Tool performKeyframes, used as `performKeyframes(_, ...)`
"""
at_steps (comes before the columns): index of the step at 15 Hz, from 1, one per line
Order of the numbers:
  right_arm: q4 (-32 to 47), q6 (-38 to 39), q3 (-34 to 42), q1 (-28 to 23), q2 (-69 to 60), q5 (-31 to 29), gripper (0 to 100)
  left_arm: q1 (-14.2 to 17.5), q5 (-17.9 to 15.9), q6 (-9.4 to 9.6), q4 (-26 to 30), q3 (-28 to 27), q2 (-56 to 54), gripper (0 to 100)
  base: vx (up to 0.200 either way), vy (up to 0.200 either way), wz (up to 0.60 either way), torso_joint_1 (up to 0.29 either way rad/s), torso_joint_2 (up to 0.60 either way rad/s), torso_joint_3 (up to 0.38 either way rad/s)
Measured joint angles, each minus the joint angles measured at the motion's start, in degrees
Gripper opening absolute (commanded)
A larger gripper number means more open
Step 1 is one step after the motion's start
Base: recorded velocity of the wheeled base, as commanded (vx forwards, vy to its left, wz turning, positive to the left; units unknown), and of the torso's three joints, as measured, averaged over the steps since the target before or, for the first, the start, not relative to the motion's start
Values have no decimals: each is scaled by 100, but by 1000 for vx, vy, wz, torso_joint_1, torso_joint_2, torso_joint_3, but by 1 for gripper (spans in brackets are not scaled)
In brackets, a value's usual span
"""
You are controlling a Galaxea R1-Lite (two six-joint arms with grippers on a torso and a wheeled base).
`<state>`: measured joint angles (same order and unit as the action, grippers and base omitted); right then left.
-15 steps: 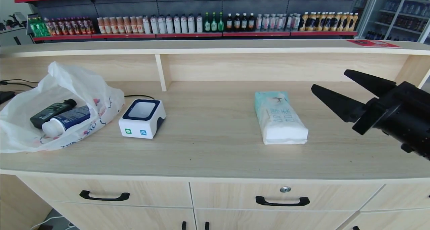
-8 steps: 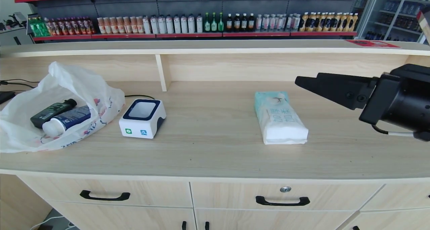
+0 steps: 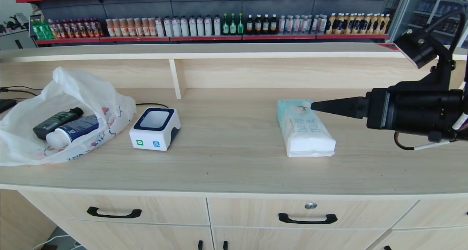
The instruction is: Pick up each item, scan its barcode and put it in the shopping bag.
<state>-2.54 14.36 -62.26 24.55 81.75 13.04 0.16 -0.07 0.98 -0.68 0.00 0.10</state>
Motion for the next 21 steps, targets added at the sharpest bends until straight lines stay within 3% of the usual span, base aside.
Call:
performKeyframes(4,524,-347,-566,-243,544,-678,100,0,0,0,0,0,0,100,0,0,0,0,0,0)
performKeyframes(11,858,-895,-1346,-210,1585,-809,100,0,-2,-2,0,0,0,100,0,0,0,0,0,0)
performKeyframes(21,867,-1089,-1473,-112,2194,-1323,100,0,-2,0,2,0,0,100,0,0,0,0,0,0)
